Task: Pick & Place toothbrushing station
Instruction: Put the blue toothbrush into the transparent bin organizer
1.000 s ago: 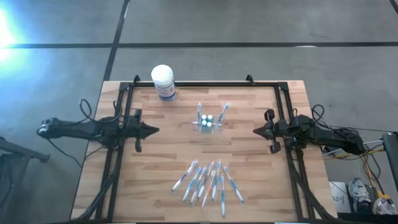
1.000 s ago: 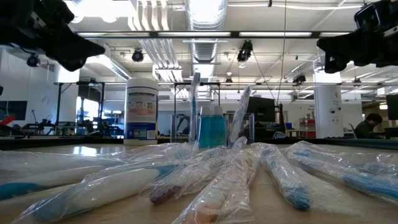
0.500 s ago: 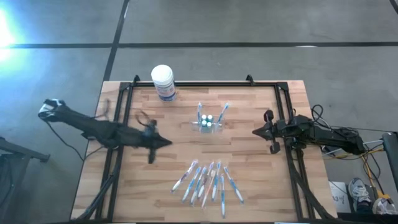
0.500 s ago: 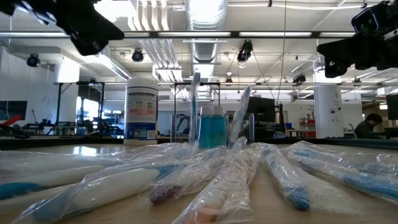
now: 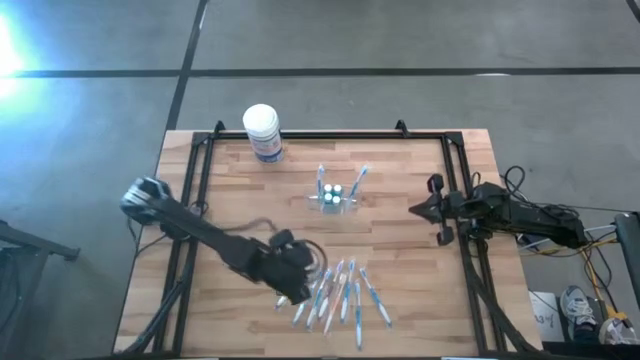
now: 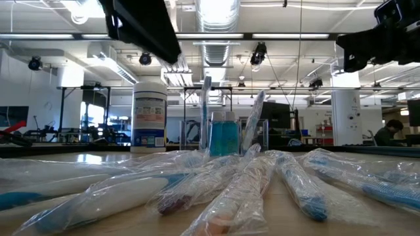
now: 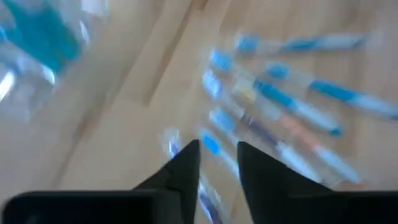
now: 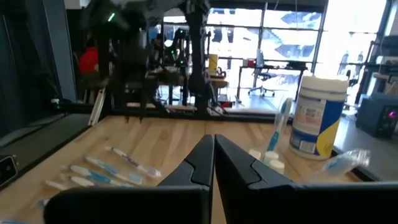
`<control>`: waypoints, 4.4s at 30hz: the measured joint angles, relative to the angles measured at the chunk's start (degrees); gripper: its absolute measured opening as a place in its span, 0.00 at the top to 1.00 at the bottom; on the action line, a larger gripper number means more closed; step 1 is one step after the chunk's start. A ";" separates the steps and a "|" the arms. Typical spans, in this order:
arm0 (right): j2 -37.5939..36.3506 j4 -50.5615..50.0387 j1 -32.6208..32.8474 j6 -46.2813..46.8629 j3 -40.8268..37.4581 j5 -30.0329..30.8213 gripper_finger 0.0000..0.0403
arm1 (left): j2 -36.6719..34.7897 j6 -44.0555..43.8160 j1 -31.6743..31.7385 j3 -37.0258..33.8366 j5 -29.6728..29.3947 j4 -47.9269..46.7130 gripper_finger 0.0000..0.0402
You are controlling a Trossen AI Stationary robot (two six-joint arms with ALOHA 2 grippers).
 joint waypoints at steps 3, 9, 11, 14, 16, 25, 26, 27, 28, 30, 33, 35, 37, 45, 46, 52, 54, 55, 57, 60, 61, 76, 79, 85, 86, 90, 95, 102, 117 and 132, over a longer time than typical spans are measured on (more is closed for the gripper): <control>-0.02 -0.06 0.00 -0.06 0.46 0.01 0.98 | 7.63 -4.65 0.27 9.48 5.90 -7.35 0.63; 0.39 -2.16 0.00 0.17 0.37 0.01 0.98 | 20.11 -14.10 0.67 24.94 10.25 -21.89 0.56; 0.75 -2.64 0.00 0.21 0.33 0.01 0.98 | 23.22 -16.02 0.90 28.45 12.51 -25.26 0.56; 1.08 -2.52 0.00 0.26 0.33 0.01 0.98 | 27.01 -16.44 1.09 31.66 15.09 -28.38 0.56; 1.15 -2.51 0.00 0.49 0.33 0.00 0.98 | 28.95 -16.39 1.15 32.56 15.23 -27.99 0.56; 1.06 -2.50 0.00 2.89 0.19 -0.02 0.98 | 32.31 -16.62 2.35 32.67 15.24 -28.03 0.55; 1.06 -2.49 0.00 2.91 0.19 -0.02 0.98 | 32.41 -16.59 2.52 32.67 15.11 -28.03 0.55; 1.06 -2.49 0.00 3.11 0.16 -0.03 0.98 | 32.46 -16.53 2.64 32.67 14.72 -28.03 0.55; 1.10 -2.50 0.00 3.51 0.12 -0.04 0.98 | 32.53 -16.26 2.76 32.50 14.39 -27.78 0.55; 1.15 -2.51 0.00 4.22 0.04 -0.04 0.98 | 32.71 -15.67 3.12 31.54 14.36 -26.88 0.55; 1.15 -2.51 0.00 4.44 -0.07 -0.06 0.98 | 32.57 -15.04 3.71 29.17 14.39 -25.30 0.55; 1.15 -2.55 0.02 4.70 -0.22 -0.10 0.98 | 32.41 -14.47 3.98 27.88 14.73 -24.33 0.55; 1.13 -2.87 0.01 5.17 -0.43 -0.09 0.98 | 32.30 -12.74 3.98 26.49 14.59 -23.09 0.55; 1.06 -3.85 0.02 6.29 -0.64 -0.08 0.98 | 32.42 -6.47 4.11 24.19 16.60 -19.39 0.57; 1.06 -3.89 0.02 6.32 -0.64 -0.08 0.98 | 32.44 -6.27 4.15 24.16 17.15 -19.32 0.58; 1.06 -4.04 0.00 6.32 -0.75 -0.08 0.98 | 32.51 -5.96 3.72 24.08 17.28 -18.56 0.79; 1.06 -4.01 0.01 6.32 -0.75 -0.08 0.98 | 32.49 -5.86 3.72 24.08 17.29 -18.24 0.87; 1.06 -4.01 0.02 6.32 -0.75 -0.08 0.98 | 32.29 -5.86 3.71 24.05 17.22 -18.07 0.90; 1.06 -4.02 0.01 6.32 -0.75 -0.08 0.98 | 32.02 -5.88 3.72 24.01 17.23 -17.60 0.96; 1.06 -4.00 0.02 6.28 -0.75 -0.08 0.98 | 31.16 -6.12 3.72 24.53 17.19 -17.53 0.97; 1.06 -4.00 0.01 6.17 -0.75 -0.07 0.98 | 31.03 -6.14 3.72 25.02 17.11 -17.91 0.97; 1.02 -4.15 0.02 5.23 -1.07 -0.08 0.98 | 18.29 1.97 0.78 26.91 5.91 -17.25 0.99; 1.01 -3.87 0.01 5.23 -1.07 -0.08 0.98 | 12.66 6.80 -1.08 24.92 -1.60 -15.76 1.00; 0.96 -3.57 0.02 5.20 -1.07 -0.08 0.98 | -3.35 25.48 -7.10 8.34 -9.43 6.36 1.00; 0.95 -3.41 0.02 5.17 -1.07 -0.08 0.98 | -6.64 30.16 -7.97 3.87 -8.81 13.00 1.00; 0.95 -2.56 0.02 4.88 -1.07 -0.10 0.98 | -19.33 44.25 -9.38 -16.08 -3.00 38.80 1.00; 0.95 -1.57 0.02 4.81 -1.07 -0.15 0.98 | -36.08 46.45 -5.12 -35.29 -2.14 55.43 1.00; 0.95 3.00 0.02 4.01 -1.39 -0.21 0.98 | -53.41 44.90 10.09 -51.41 10.98 62.40 1.00; 0.95 4.41 0.02 0.26 -1.93 -0.17 0.98 | -60.69 46.08 31.86 -61.97 27.06 67.09 1.00; 1.11 7.37 0.00 0.02 -1.93 0.06 0.98 | -56.61 39.62 44.87 -65.26 36.92 79.13 1.00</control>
